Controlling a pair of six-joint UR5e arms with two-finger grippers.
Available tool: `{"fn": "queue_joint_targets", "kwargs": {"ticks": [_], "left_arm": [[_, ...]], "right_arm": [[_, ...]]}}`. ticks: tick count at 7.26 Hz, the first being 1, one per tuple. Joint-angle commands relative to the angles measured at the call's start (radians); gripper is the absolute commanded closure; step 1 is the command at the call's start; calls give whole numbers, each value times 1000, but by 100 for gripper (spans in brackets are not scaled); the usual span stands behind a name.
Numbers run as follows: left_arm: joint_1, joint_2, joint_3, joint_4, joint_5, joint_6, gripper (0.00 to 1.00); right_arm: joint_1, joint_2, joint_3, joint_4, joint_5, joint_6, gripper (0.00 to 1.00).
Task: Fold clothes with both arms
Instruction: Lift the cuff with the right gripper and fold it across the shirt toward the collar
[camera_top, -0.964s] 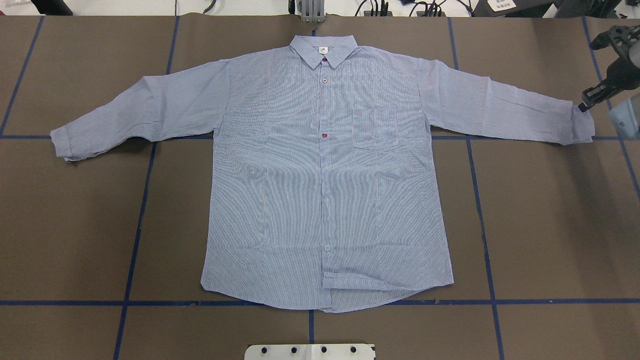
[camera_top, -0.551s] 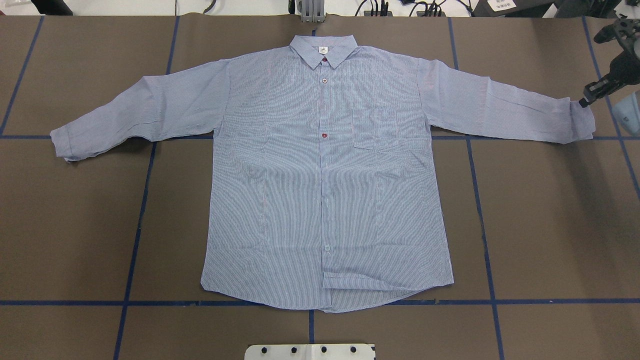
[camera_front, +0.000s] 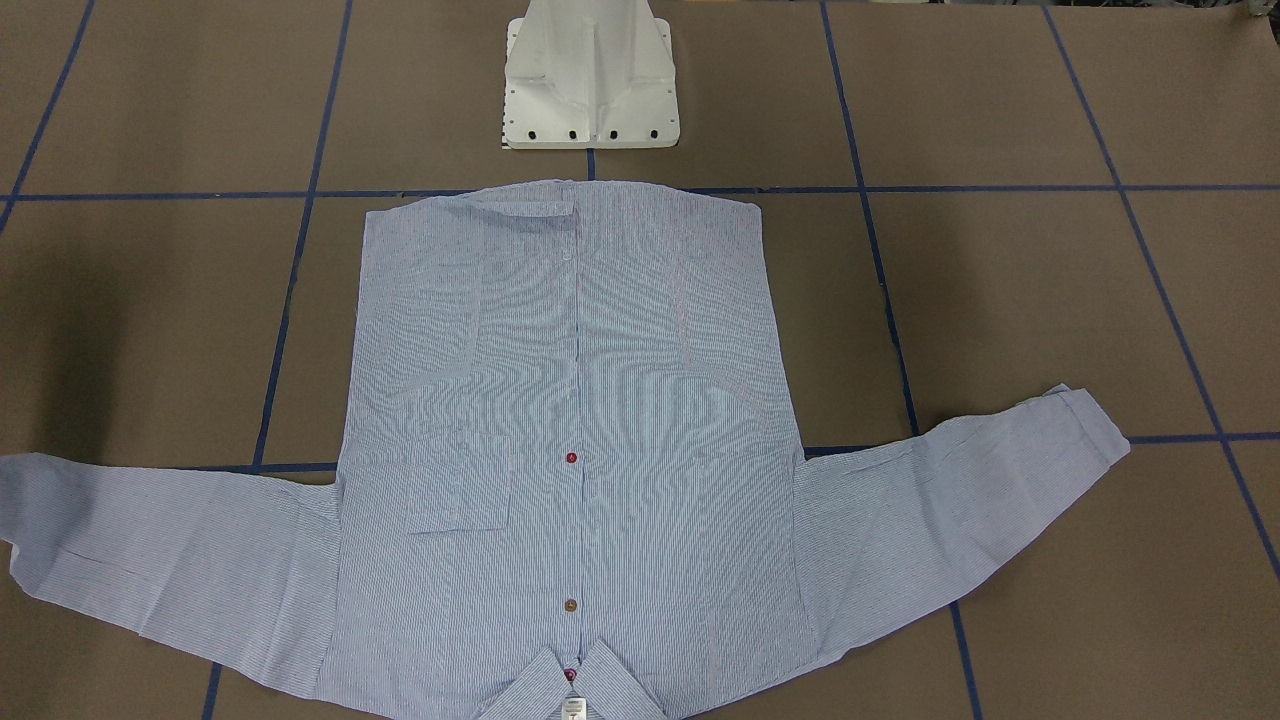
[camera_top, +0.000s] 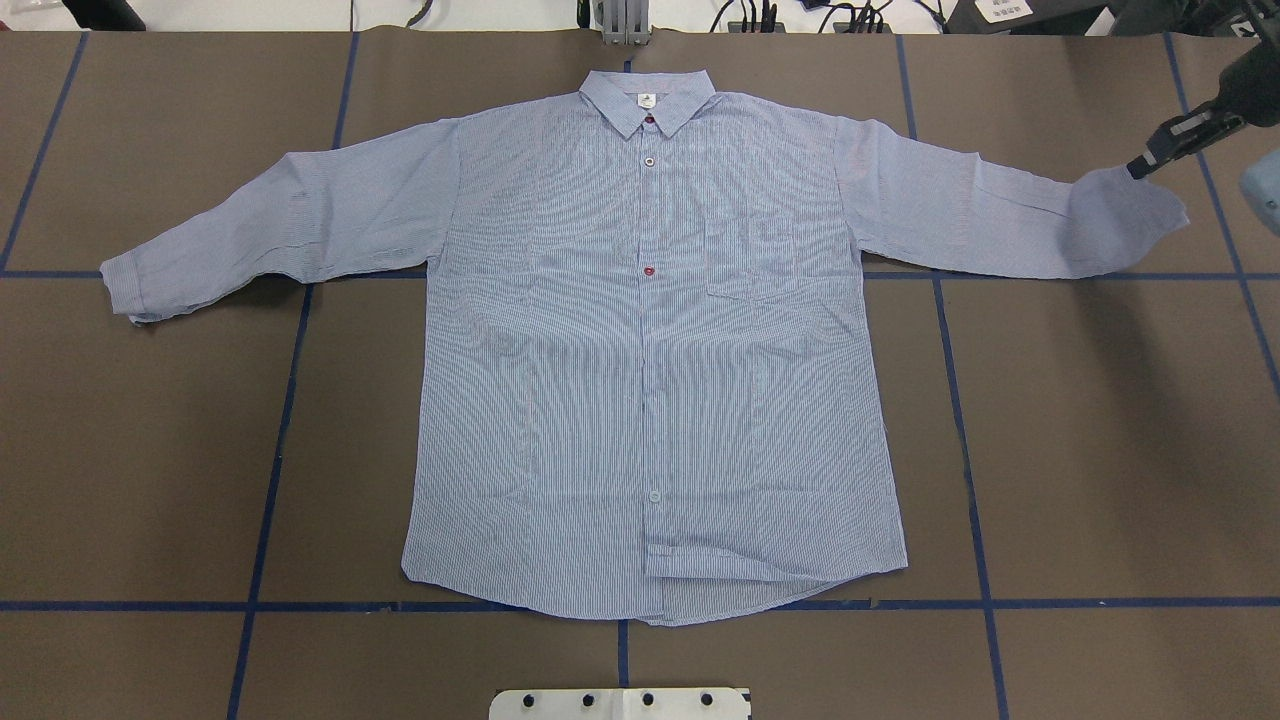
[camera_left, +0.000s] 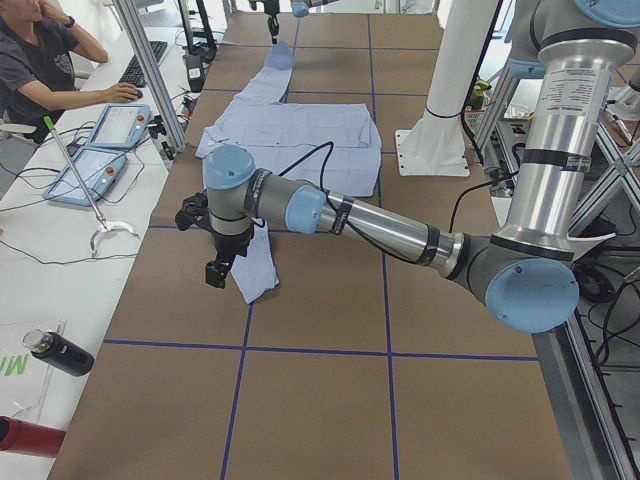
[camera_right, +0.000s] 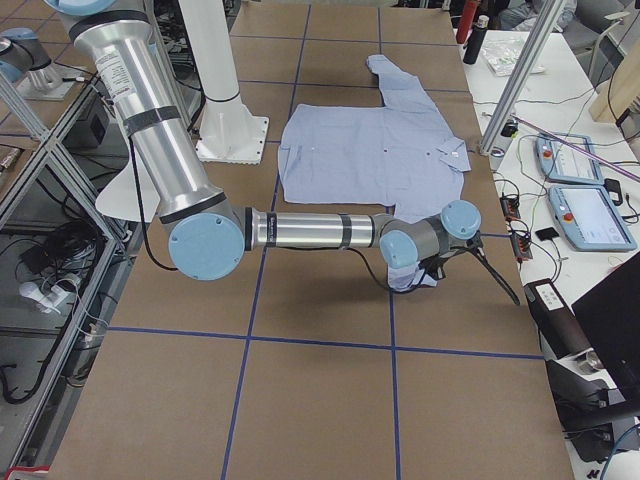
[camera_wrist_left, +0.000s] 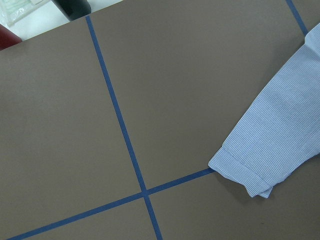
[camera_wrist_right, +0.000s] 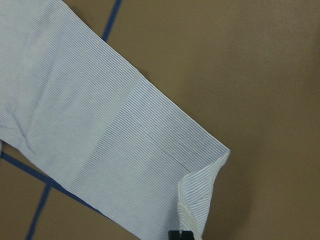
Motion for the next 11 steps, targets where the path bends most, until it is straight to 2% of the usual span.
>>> {"fn": "queue_joint_targets", "kwargs": {"ticks": [1, 3, 5, 7, 11], "left_arm": [[-5, -2, 0, 0, 0, -2, 0], [-6, -2, 0, 0, 2, -2, 0], [-8, -1, 3, 0, 5, -2, 0], [-9, 2, 9, 1, 5, 0, 0], [-9, 2, 12, 1, 8, 0, 0]], "right_arm": [[-29, 106, 90, 6, 47, 261, 100], [-119, 277, 77, -1, 12, 418, 100], [-226, 424, 48, 0, -127, 507, 100], [-311, 575, -50, 5, -243, 544, 100], [-359, 712, -193, 9, -373, 546, 100]]}}
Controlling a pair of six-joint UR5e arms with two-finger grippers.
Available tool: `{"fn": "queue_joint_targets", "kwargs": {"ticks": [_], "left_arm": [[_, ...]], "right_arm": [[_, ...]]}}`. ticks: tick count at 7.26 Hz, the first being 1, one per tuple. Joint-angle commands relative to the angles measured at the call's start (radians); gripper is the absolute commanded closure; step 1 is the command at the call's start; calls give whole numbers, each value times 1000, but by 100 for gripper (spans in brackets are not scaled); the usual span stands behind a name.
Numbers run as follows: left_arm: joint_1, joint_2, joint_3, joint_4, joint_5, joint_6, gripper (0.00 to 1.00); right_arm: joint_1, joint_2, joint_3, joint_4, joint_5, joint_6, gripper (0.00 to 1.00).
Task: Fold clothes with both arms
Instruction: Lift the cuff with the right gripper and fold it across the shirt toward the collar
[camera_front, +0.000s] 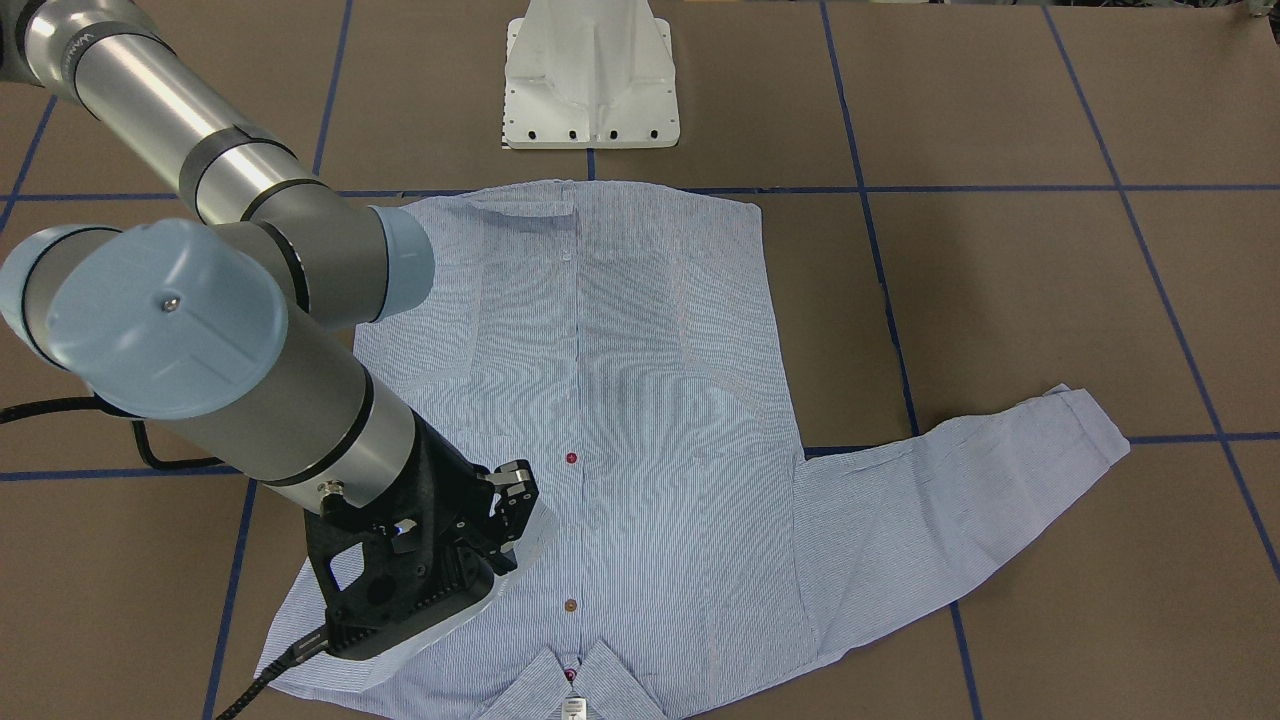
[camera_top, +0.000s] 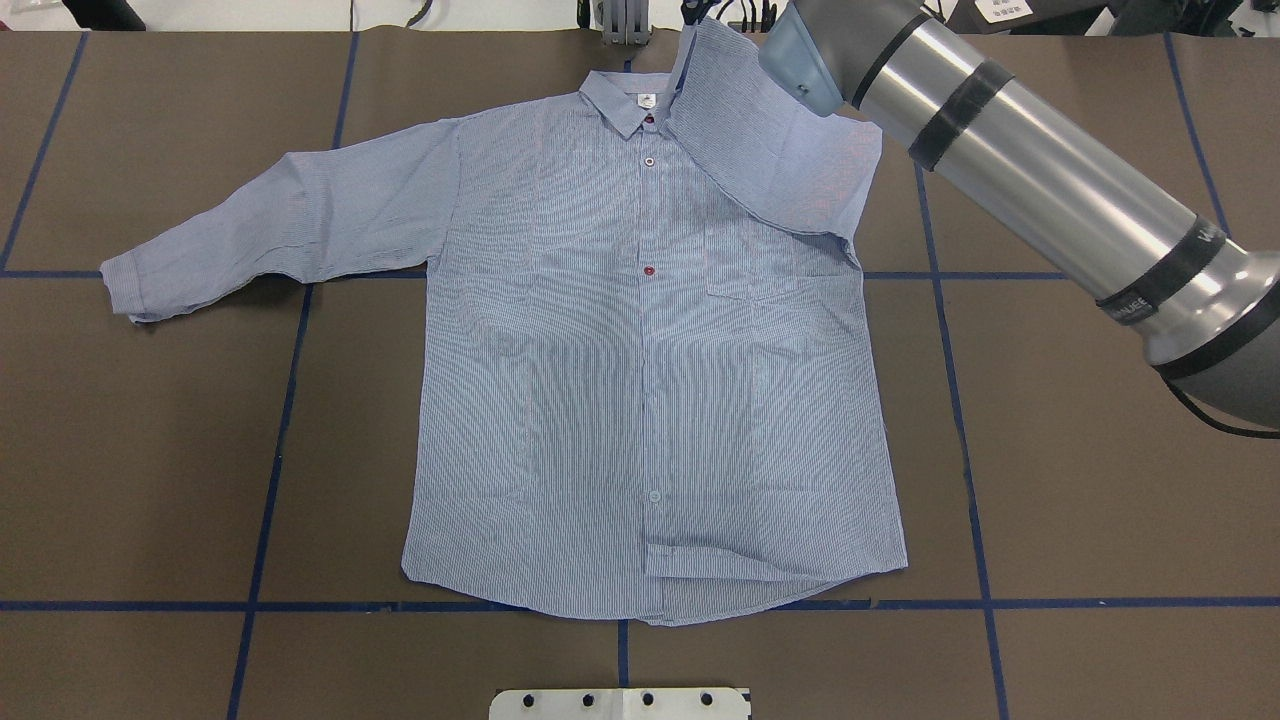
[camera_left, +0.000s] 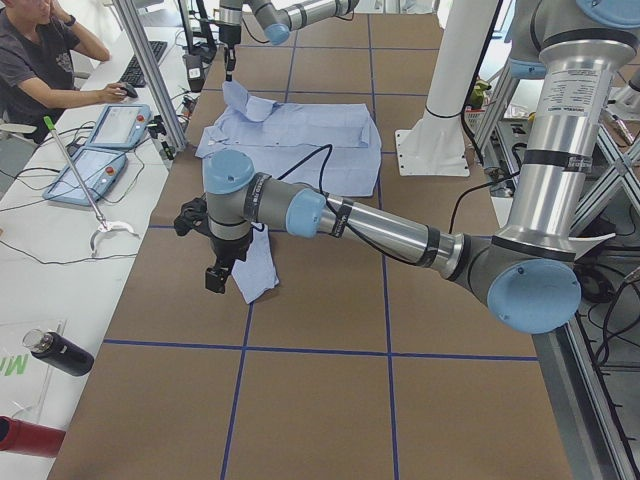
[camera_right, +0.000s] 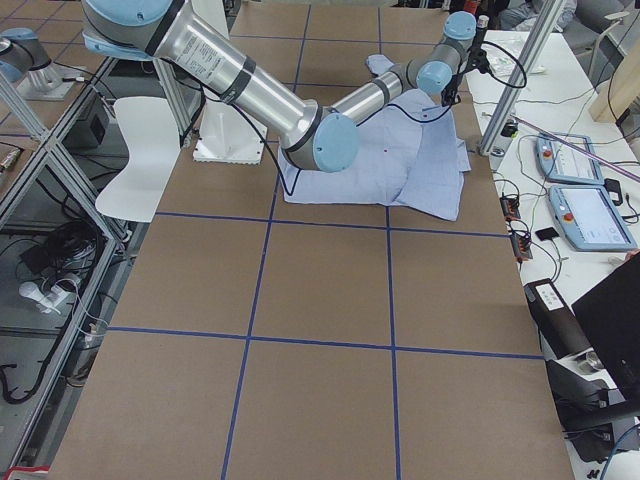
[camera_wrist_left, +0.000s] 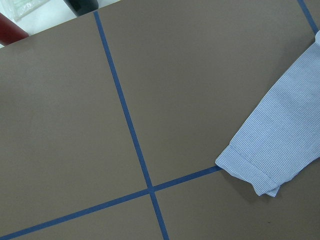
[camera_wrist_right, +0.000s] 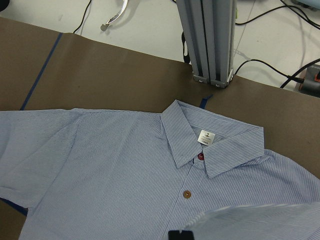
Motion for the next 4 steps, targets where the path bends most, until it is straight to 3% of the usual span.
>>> {"fn": "queue_joint_targets", "kwargs": {"ticks": [1, 4], "left_arm": [[0, 0, 0, 0, 0, 0, 0], [0, 0, 2, 0, 0, 0, 0]], "right_arm": [[-47, 52, -58, 17, -77, 1, 100], [-128, 52, -97, 74, -169, 2, 100]]}}
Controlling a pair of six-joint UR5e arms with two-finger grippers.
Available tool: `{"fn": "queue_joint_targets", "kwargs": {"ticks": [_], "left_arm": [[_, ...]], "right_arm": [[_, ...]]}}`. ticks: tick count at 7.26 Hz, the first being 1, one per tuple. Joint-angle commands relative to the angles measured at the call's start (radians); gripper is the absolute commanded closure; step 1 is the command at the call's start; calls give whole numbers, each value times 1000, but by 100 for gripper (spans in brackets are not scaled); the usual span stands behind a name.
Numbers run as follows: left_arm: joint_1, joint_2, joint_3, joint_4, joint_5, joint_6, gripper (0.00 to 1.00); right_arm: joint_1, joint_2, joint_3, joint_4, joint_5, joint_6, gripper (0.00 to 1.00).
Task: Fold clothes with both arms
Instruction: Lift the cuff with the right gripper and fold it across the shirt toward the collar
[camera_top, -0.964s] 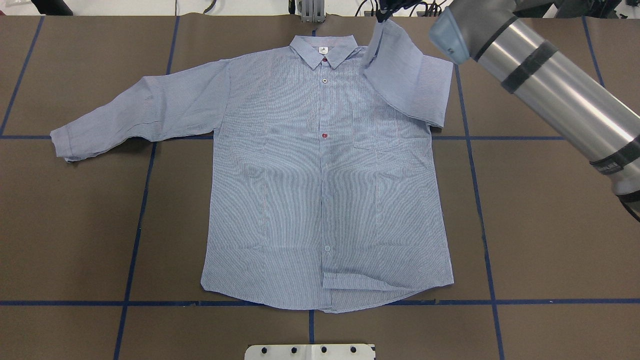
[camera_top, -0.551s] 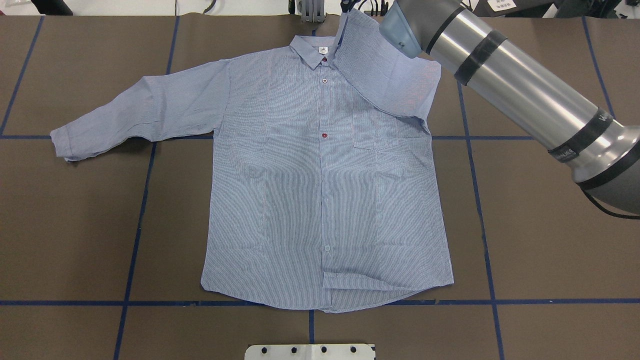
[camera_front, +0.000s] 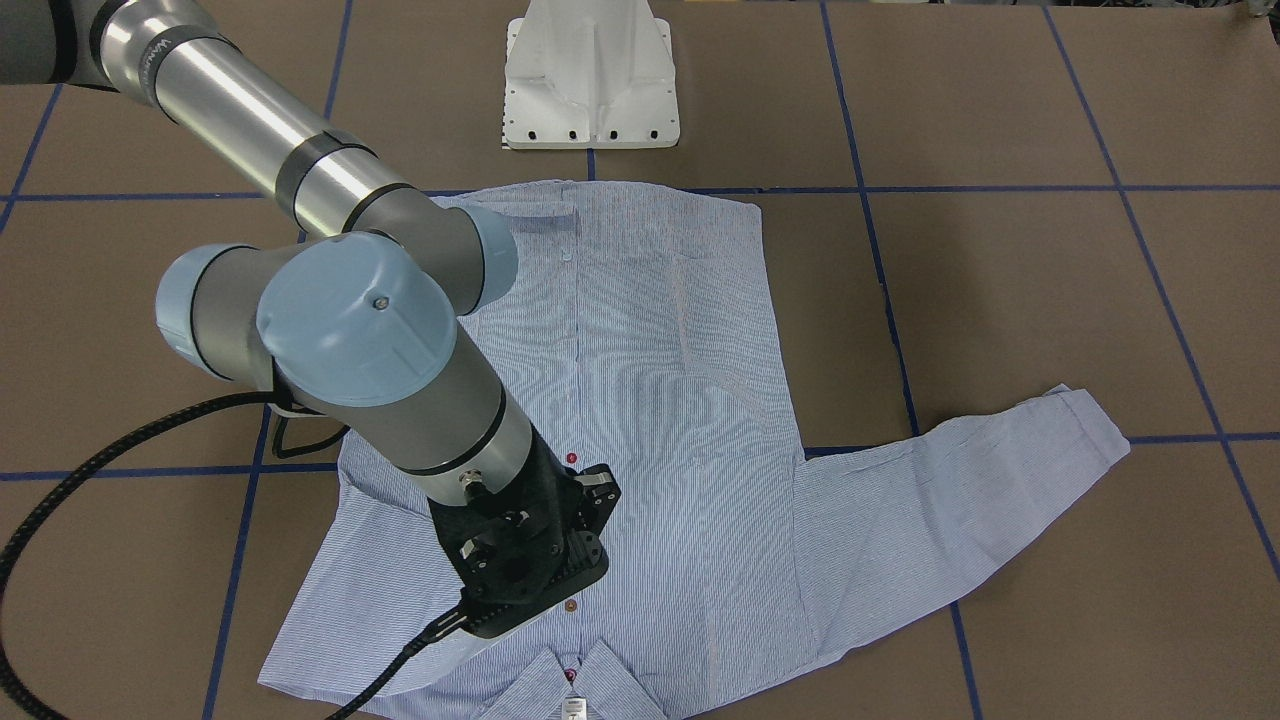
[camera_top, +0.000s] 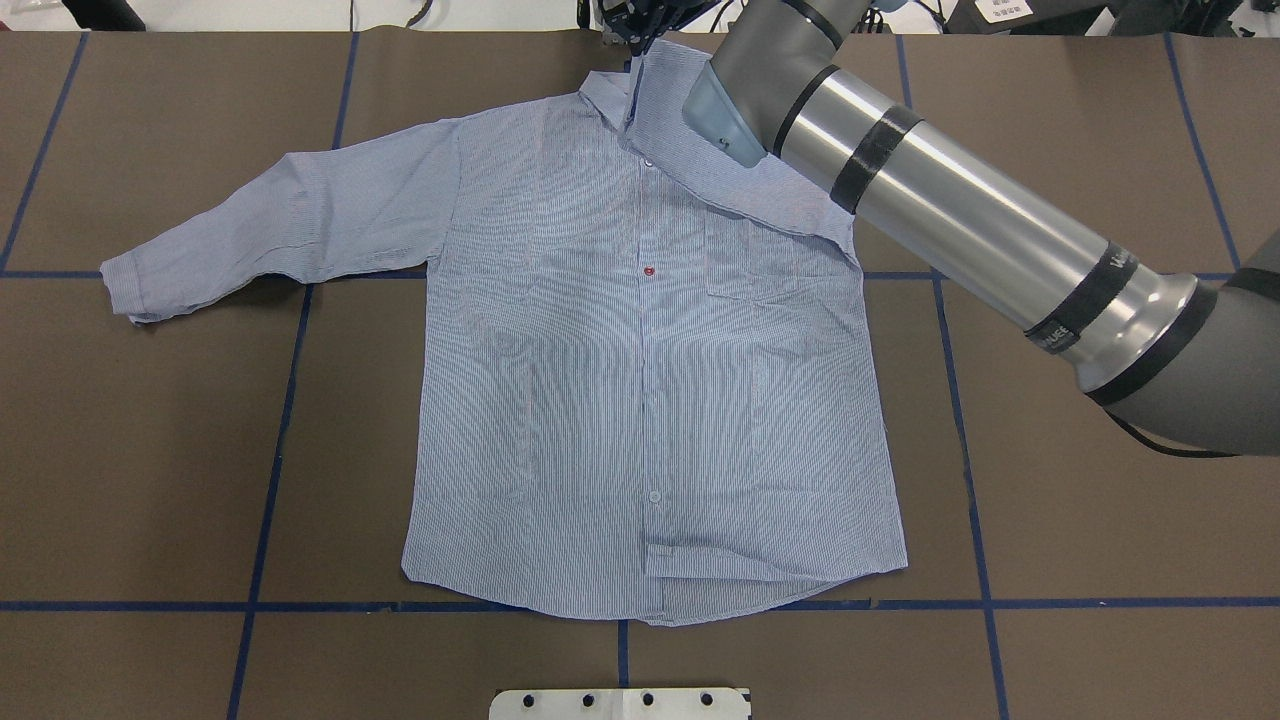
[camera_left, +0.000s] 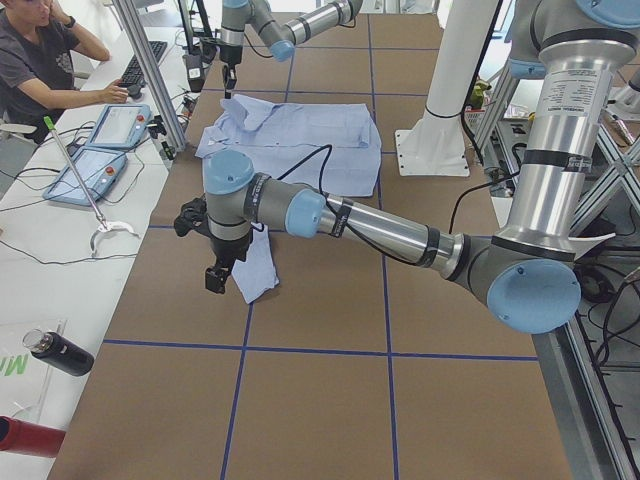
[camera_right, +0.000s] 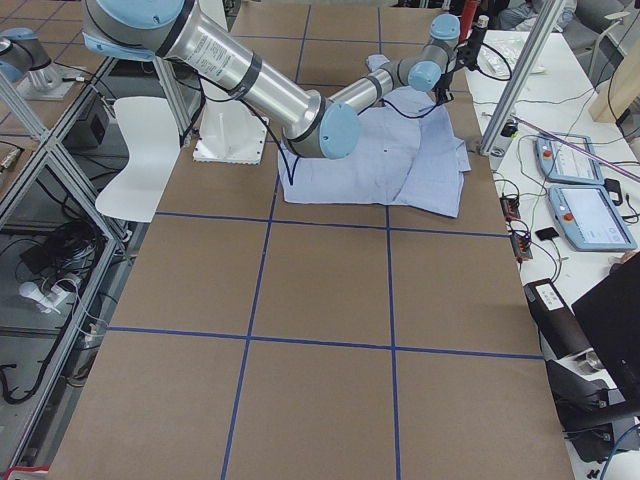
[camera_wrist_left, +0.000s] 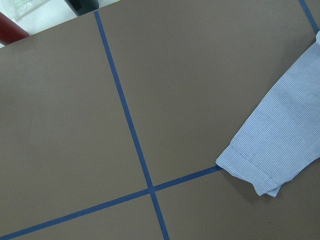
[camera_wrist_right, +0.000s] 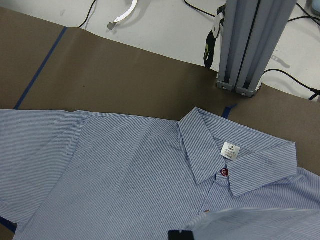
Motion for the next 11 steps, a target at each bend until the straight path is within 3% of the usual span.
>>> {"fn": "queue_joint_targets", "kwargs": {"ticks": [1, 4, 8, 11], "left_arm": [[0, 0, 1, 0, 1, 0, 0], [0, 0, 1, 0, 1, 0, 0], [-2, -2, 1, 0, 1, -2, 0], [0, -3, 1, 2, 0, -2, 0]], "right_arm": [[-53, 6, -14, 12, -61, 3, 100], [-110, 68, -133, 90, -139, 25, 100], [-136, 98, -140, 90, -141, 83, 100], [-162, 98, -181, 90, -201, 83, 100]]}}
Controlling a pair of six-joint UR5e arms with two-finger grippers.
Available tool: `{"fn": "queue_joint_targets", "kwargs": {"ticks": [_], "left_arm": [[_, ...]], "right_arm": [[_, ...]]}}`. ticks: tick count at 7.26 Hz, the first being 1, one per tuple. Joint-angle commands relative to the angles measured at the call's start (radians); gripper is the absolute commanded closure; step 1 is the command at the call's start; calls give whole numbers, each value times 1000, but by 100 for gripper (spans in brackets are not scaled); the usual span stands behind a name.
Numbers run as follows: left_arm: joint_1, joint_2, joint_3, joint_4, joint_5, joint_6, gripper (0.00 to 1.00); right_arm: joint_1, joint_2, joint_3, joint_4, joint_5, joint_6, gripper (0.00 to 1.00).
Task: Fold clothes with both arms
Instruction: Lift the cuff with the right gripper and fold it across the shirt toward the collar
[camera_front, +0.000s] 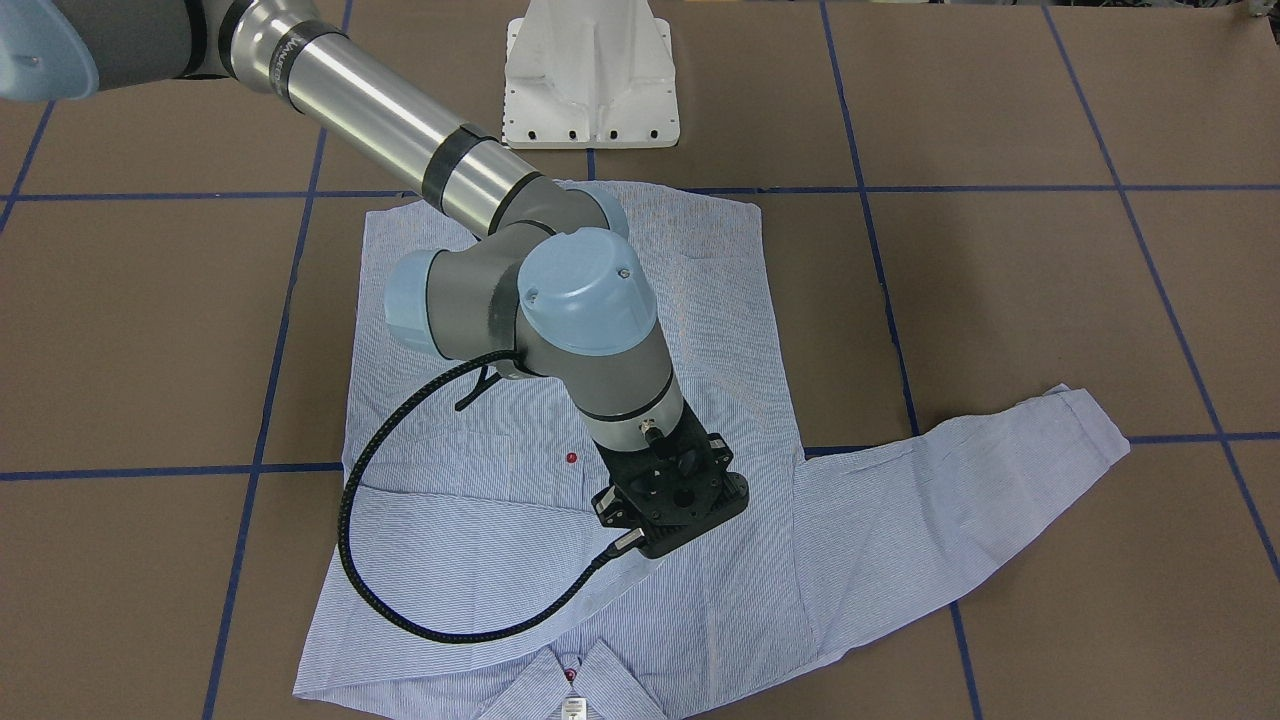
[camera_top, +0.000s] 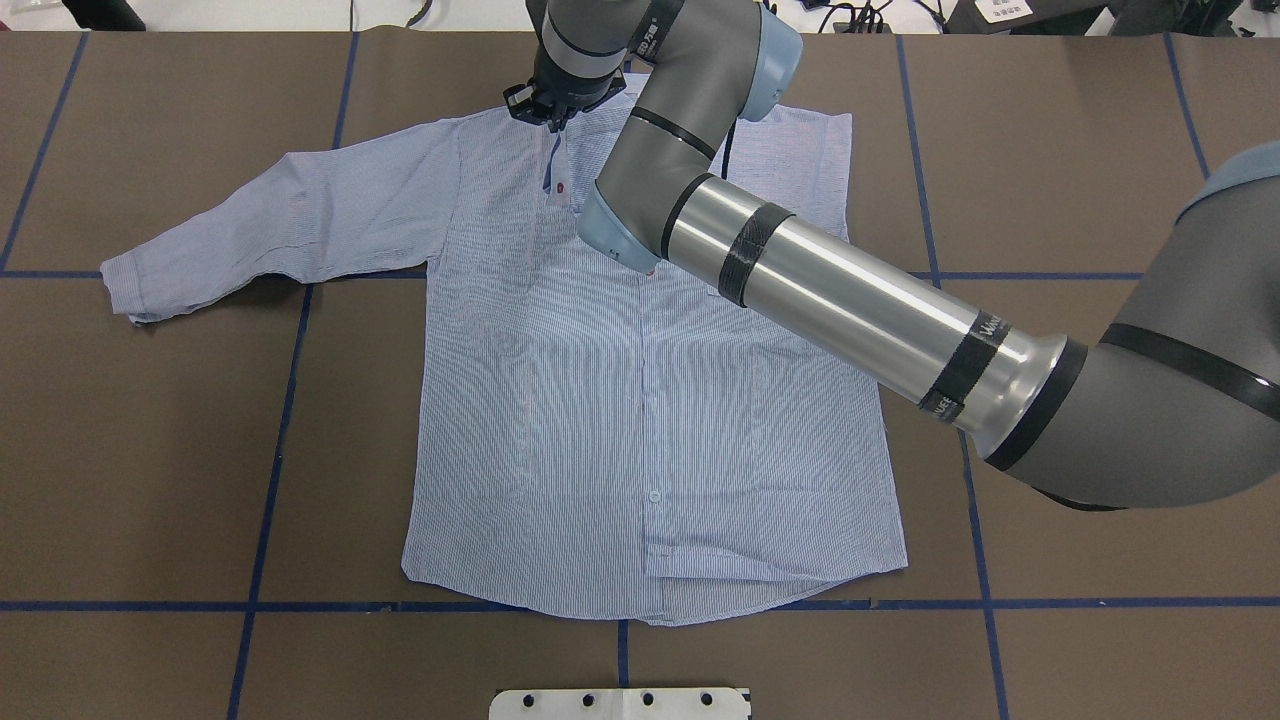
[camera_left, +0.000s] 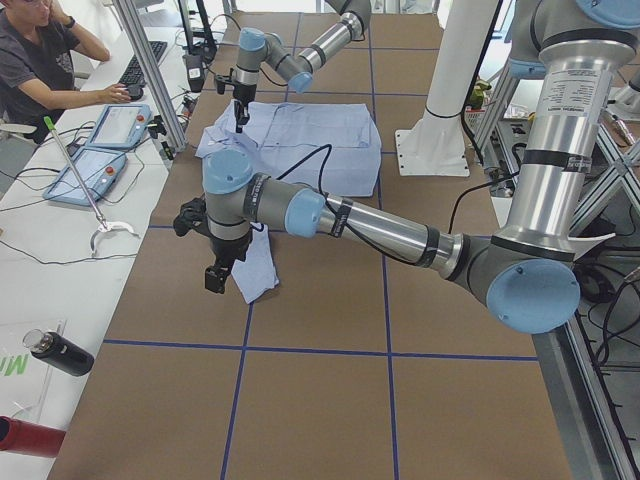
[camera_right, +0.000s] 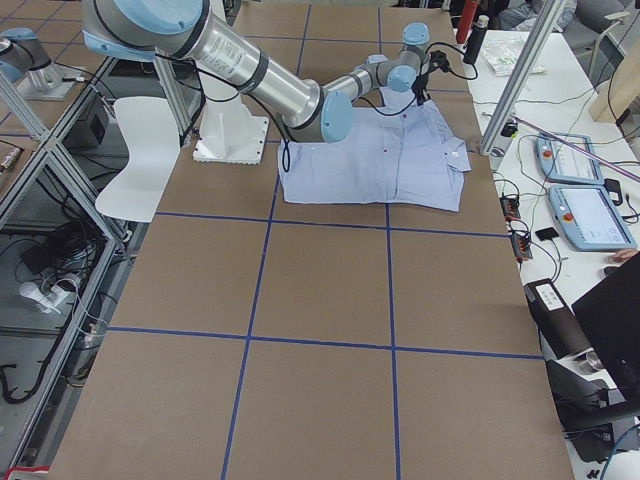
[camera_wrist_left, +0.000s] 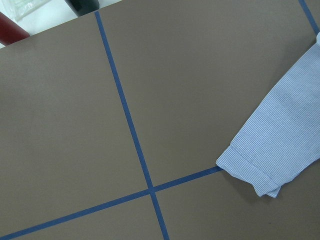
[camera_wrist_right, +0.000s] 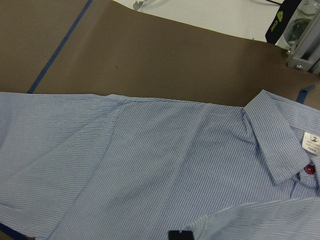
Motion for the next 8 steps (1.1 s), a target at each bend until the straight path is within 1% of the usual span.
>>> {"fn": "queue_joint_targets", "kwargs": {"ticks": [1, 2, 3, 4, 5, 6, 8], "left_arm": [[0, 0, 0, 0, 0, 0, 0], [-1, 1, -2, 0, 0, 0, 0], [-1, 3, -3, 0, -2, 0, 0], [-1, 4, -3, 0, -2, 0, 0], [-1, 6, -3, -1, -2, 0, 0], [-1, 4, -2, -3, -1, 0, 0], [-1, 0, 0, -1, -2, -5, 0]], "right_arm": [[-28, 1, -35, 0, -55, 0, 100], [-41, 7, -77, 33, -97, 2, 100], [-53, 30, -144, 85, -140, 6, 100], [-59, 48, -151, 94, -151, 82, 100], [-80, 68, -151, 94, -193, 139, 6], [-110, 78, -151, 92, -247, 190, 2], [-116, 85, -147, 92, -257, 212, 1]]}}
